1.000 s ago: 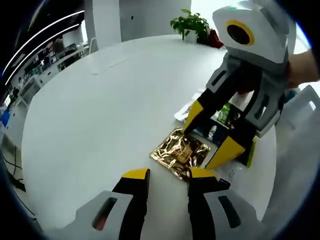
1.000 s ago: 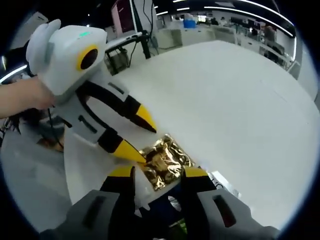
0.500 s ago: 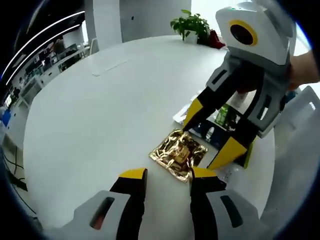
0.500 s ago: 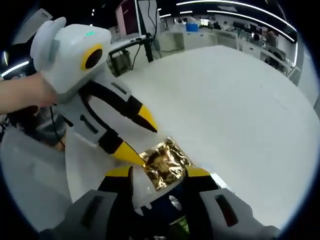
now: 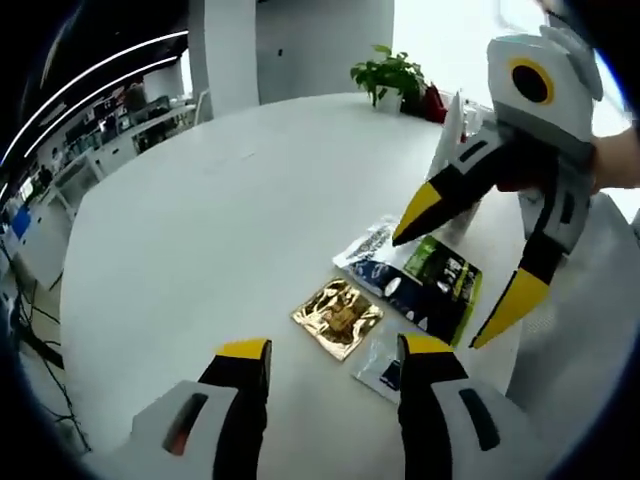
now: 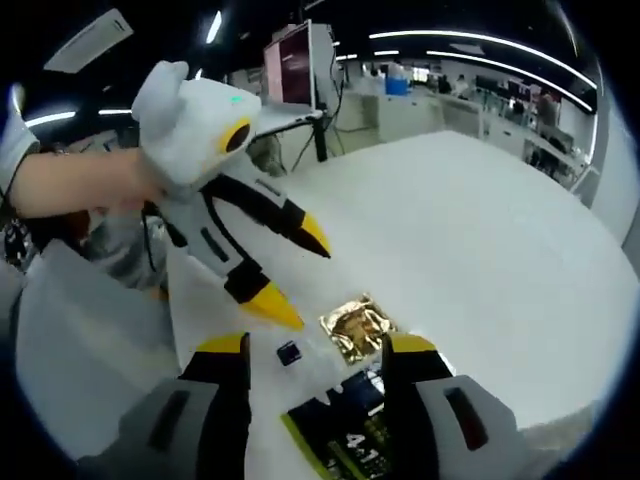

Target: Arrange the skincare products in the storage area until every visible bottle or jar stands upright without overlapping.

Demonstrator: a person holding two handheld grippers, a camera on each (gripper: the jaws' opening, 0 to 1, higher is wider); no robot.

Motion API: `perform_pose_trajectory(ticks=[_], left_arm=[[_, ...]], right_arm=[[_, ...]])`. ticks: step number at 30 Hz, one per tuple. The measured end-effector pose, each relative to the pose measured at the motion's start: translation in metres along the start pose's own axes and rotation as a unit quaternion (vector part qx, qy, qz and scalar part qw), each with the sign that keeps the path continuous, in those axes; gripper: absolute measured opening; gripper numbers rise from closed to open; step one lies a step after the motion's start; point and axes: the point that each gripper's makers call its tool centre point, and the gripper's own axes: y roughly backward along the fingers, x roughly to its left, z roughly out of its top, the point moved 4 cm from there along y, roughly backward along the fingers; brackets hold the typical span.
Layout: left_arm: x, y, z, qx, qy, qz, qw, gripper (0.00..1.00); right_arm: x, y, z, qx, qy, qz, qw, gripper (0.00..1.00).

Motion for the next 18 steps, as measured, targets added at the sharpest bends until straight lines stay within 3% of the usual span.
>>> perform_pose_trajectory(ticks=[10,18], left_arm=[[-0.023,0.038,-0.004,-0.033,0.028,0.015,0.9989,0.61],[-0.042,0.063,-0.016,-0.046,0.046,0.034,0.9973,0.70]], right_arm=[[0.023,0.057,-0.009,-0.040,0.008,-0.024,0.9989,0.67],[0.019,0.097,-0.030,-0.064,-0.031,-0.064,0.9954,0.77]])
